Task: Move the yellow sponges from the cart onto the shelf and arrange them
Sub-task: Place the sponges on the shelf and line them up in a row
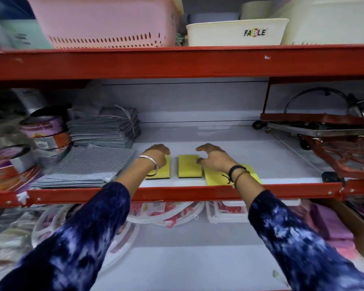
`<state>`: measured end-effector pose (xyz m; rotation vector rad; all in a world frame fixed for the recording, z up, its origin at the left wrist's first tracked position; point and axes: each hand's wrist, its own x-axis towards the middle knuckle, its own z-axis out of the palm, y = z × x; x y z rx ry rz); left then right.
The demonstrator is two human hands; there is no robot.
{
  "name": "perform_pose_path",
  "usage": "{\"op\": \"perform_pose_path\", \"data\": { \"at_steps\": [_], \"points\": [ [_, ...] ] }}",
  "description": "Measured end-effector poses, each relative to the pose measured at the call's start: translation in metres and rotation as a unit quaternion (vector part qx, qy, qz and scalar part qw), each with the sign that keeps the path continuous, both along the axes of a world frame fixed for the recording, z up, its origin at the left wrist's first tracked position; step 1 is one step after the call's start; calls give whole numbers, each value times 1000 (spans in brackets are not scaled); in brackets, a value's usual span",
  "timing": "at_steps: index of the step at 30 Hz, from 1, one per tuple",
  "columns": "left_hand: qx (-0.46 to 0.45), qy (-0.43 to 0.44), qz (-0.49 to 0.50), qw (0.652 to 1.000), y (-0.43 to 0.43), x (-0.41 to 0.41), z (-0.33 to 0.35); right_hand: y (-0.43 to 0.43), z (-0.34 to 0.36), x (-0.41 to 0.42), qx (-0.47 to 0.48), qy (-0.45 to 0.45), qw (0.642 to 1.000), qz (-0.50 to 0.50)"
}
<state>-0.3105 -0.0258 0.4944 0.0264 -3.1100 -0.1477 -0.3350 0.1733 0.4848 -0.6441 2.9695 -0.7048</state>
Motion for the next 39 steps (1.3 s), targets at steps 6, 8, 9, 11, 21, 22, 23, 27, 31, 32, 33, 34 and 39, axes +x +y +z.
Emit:
{"op": "perform_pose_path", "data": {
  "at_steps": [6, 8, 9, 11, 21, 22, 23, 27, 31, 32, 33, 34, 39],
  "points": [
    [-5, -75, 16, 997, -32, 7, -9, -38, -5, -17, 160, -25, 987, 11],
    [12, -68, 13, 998, -35, 10, -12, -40, -8, -16, 164, -32, 986, 16],
    [19, -63, 9, 998, -35, 11, -14, -39, -10, -14, 157, -32, 987, 19],
    [29, -53, -5, 998, -31, 14, -19, -36, -14, -9, 140, -30, 989, 24],
    [62, -28, -38, 997, -14, 33, -32, -10, -28, 12, 94, -11, 995, 8],
    [60, -28, -40, 997, -12, 34, -32, -9, -28, 15, 96, -9, 995, 7],
    [60, -26, -39, 997, -9, 35, -32, -8, -29, 17, 96, -7, 995, 6],
    [54, -24, -32, 998, -3, 39, -32, -7, -31, 23, 57, -23, 998, 3],
    [57, -13, -21, 998, 1, 43, -31, -9, -30, 29, 46, -25, 999, -4],
    [60, -11, -17, 998, 1, 44, -32, -10, -29, 31, 48, -25, 999, -5],
    [63, -10, -13, 998, 3, 45, -32, -11, -29, 32, 50, -26, 998, -6],
    [65, -8, -9, 998, 4, 46, -32, -11, -29, 33, 53, -26, 998, -8],
    [69, -12, 8, 998, 3, 49, -29, -12, -22, 35, 57, -40, 997, -17]
  ]
}}
